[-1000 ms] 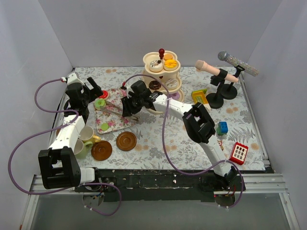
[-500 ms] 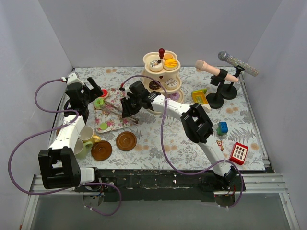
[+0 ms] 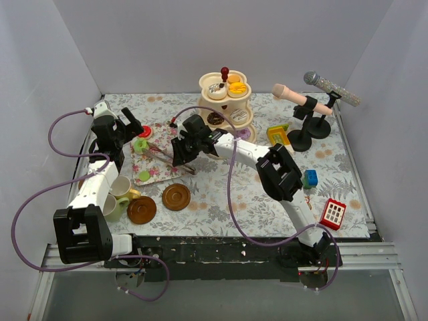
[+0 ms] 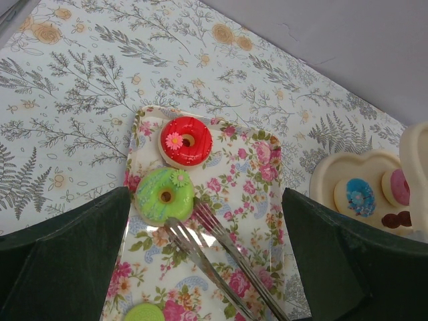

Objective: Serve the afternoon tea
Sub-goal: Pick up the desert from the tray, then place the desert on the desert table.

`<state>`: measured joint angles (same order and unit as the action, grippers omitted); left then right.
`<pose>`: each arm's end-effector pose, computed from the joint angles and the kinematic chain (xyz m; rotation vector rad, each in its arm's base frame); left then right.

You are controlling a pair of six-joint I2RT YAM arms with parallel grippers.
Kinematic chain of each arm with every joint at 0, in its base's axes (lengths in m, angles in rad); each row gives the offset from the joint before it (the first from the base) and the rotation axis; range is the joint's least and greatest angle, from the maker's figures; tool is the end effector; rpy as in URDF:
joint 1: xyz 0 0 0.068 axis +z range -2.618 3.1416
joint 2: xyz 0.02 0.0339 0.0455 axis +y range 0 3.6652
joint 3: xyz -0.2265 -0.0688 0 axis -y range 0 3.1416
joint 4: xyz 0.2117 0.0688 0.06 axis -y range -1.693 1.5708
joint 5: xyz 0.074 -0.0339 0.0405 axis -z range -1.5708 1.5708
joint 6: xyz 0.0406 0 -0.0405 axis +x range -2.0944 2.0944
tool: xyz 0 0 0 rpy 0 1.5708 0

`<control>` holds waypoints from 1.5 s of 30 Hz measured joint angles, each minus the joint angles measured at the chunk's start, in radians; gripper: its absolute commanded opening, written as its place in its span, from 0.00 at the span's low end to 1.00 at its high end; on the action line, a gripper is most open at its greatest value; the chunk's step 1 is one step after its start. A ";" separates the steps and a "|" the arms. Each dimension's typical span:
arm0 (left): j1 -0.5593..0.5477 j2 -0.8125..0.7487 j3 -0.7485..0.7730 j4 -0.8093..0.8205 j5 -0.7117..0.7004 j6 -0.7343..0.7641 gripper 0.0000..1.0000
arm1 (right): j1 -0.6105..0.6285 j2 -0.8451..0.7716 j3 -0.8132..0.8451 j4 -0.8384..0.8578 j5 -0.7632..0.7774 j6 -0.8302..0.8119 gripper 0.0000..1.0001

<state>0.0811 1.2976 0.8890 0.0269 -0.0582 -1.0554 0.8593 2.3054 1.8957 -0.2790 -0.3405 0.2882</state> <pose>0.2822 0.0253 0.2599 -1.1080 1.6623 -0.5808 0.3009 0.3698 0.1809 -0.8635 2.2494 0.9621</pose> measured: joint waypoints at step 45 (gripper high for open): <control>0.000 -0.002 0.000 0.000 -0.010 -0.002 0.98 | -0.259 -1.194 -0.720 -0.320 0.080 0.004 0.08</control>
<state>0.0811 1.2953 0.8890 0.0265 -0.0685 -1.0569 0.6003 1.1114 1.1755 -0.5991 -0.2607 0.2924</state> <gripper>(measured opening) 0.981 0.378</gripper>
